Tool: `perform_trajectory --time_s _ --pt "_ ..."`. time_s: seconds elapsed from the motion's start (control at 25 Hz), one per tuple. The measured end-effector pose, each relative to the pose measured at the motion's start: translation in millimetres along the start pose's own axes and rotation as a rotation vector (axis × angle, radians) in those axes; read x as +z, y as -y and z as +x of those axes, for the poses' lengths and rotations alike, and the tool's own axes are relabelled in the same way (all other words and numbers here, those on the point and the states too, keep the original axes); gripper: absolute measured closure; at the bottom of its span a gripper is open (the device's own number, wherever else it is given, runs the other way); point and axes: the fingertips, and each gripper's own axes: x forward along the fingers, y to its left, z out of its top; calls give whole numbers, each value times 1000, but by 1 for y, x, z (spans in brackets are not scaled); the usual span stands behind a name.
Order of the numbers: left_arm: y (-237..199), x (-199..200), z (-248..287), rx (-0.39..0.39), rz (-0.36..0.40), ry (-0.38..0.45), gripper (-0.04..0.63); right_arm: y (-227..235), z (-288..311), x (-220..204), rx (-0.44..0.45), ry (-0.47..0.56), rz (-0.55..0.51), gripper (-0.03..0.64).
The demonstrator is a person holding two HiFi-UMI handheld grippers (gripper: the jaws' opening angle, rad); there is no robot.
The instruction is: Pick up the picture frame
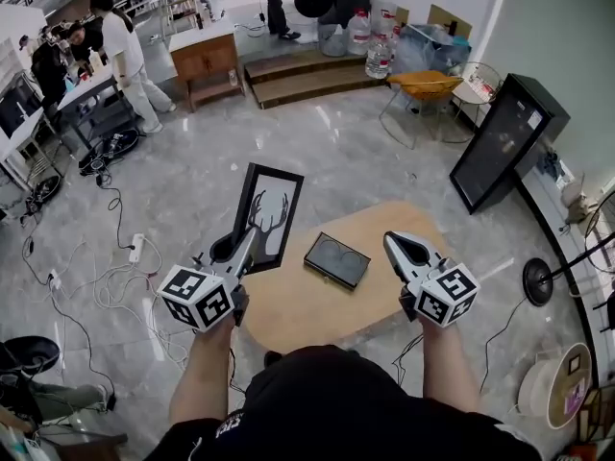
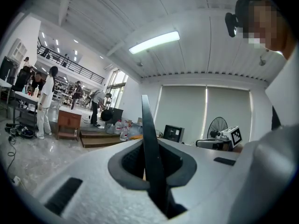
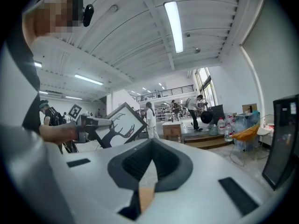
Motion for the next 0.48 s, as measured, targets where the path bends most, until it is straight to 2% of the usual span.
perform_trajectory --time_s 0.48 --pt "-6 0 -3 5 -23 5 560 -1 7 -1 9 -18 -6 614"
